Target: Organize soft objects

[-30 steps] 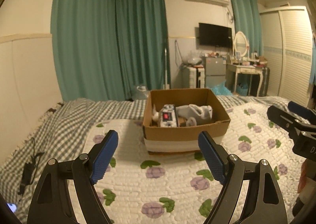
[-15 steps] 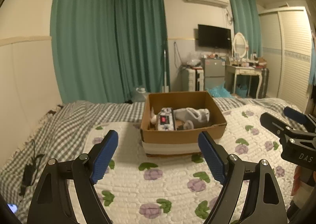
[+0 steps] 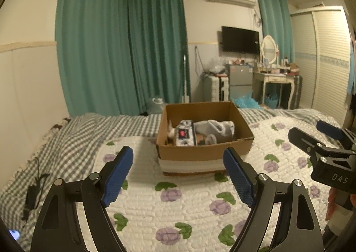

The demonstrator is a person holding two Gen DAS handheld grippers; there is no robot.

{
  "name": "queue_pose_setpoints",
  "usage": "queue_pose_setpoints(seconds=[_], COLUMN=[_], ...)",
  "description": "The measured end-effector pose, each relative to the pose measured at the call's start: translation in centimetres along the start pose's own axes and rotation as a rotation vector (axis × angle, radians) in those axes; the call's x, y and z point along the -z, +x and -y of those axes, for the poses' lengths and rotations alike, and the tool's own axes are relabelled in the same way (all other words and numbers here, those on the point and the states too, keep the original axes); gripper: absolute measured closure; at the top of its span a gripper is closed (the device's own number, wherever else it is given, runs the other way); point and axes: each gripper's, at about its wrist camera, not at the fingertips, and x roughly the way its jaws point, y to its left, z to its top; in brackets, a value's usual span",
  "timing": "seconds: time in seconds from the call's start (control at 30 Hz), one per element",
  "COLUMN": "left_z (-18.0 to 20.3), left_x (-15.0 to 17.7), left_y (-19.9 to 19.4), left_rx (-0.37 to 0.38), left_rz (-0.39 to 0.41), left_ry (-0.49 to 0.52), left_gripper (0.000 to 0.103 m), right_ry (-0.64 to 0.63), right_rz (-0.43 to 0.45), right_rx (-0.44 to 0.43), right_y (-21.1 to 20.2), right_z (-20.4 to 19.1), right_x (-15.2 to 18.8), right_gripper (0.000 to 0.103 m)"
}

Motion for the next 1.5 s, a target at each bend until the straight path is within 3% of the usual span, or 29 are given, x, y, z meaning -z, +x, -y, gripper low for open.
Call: queue_pose_setpoints(seconds=[1.5], left_z=[-0.65], left_x=[0.60], left_y=[0.24], left_rx=[0.010], left_rz=[-0.021], left_ry=[-0.010], left_gripper=[0.019], right_ry=[-0.018], right_rz=[-0.019], right_rx=[-0.024], right_y=[0.51], right_z=[-0.68], right_x=[0.41], right_gripper=[0.000])
